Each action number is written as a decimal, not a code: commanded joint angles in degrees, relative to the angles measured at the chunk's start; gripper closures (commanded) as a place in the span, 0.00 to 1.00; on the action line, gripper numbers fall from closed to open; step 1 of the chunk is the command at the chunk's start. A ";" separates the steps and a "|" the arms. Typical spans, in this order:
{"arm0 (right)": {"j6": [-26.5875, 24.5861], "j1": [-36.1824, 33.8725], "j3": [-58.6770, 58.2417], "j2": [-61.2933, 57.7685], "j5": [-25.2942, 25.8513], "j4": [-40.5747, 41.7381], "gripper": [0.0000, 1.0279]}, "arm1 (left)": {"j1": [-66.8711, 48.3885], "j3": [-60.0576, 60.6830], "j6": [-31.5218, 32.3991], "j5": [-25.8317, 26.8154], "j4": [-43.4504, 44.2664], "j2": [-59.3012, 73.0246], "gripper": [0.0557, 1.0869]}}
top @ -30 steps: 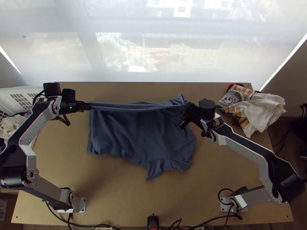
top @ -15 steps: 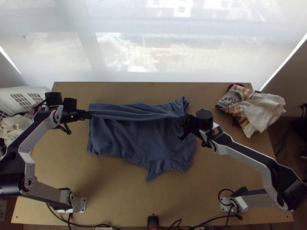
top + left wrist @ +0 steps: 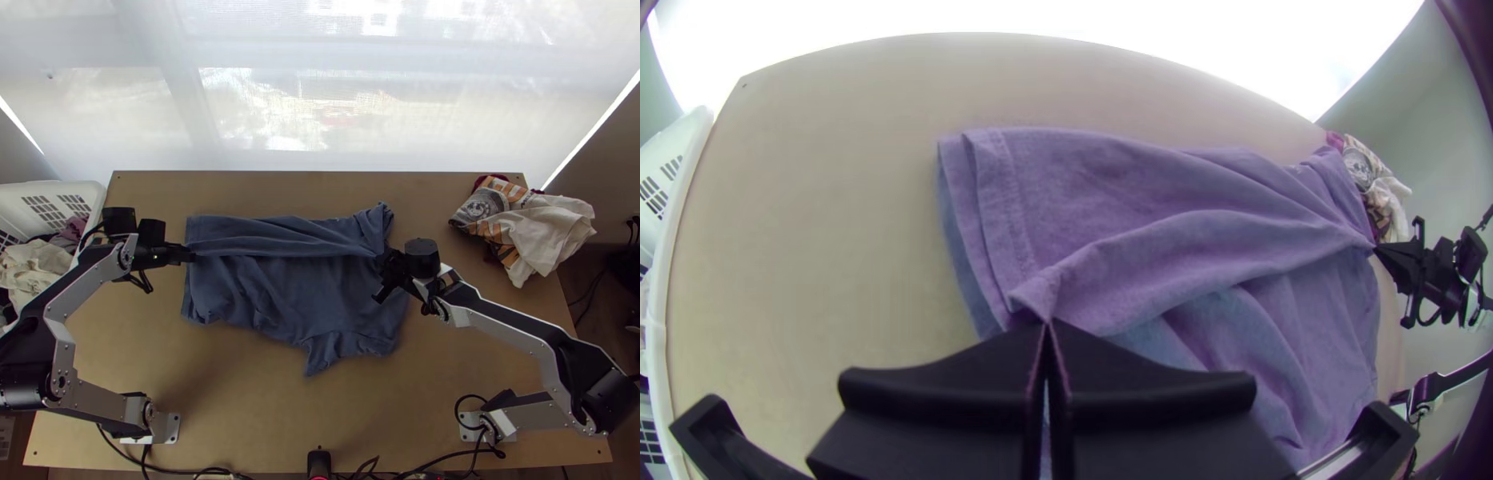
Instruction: Fold the t-shirt
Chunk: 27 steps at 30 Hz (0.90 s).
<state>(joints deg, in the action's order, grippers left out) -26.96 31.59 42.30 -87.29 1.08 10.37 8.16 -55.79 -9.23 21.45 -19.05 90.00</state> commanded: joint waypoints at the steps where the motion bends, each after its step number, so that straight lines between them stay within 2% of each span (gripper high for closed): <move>1: 0.07 -0.31 -0.64 -2.27 0.06 0.18 0.97 | -0.08 2.97 -0.26 -0.27 1.82 1.06 0.97; 16: 0.59 -1.10 -0.64 -4.03 0.50 0.97 0.97 | 1.33 5.52 -2.02 -0.80 3.40 1.94 0.96; 17: 1.47 -1.36 -0.29 -4.03 0.50 0.97 0.94 | 1.24 5.34 -1.84 -0.71 3.23 1.94 0.89; 19: 3.49 -1.98 0.15 -2.89 0.50 0.97 0.67 | 0.10 4.55 -1.93 -0.62 -0.29 1.41 0.54; 20: 3.49 -1.98 0.41 -2.36 0.59 0.97 0.59 | -0.60 3.93 -2.02 -0.53 -2.66 0.80 0.46; 21: 3.41 -1.98 0.59 -1.66 0.85 0.88 0.46 | -1.22 3.49 -2.02 -0.18 -4.86 0.00 0.40; 23: 3.41 -1.98 1.73 -0.69 1.29 -1.14 0.17 | -2.36 2.97 -2.81 -0.10 -9.16 -2.28 0.33; 24: 3.41 -1.98 2.43 -0.17 1.29 -2.29 0.09 | -2.63 2.88 -3.07 -0.10 -10.83 -3.78 0.32; 25: 3.41 -2.06 2.87 0.45 1.29 -2.90 0.04 | -2.80 2.79 -3.33 -0.01 -12.50 -5.09 0.31; 27: 3.41 -2.41 3.84 1.86 1.29 -3.96 0.04 | -2.71 2.53 -3.77 -0.01 -16.11 -7.47 0.31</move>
<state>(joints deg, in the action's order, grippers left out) -24.16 29.87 43.55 -88.66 2.07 9.50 6.76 -52.12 -11.84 21.04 -25.50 88.27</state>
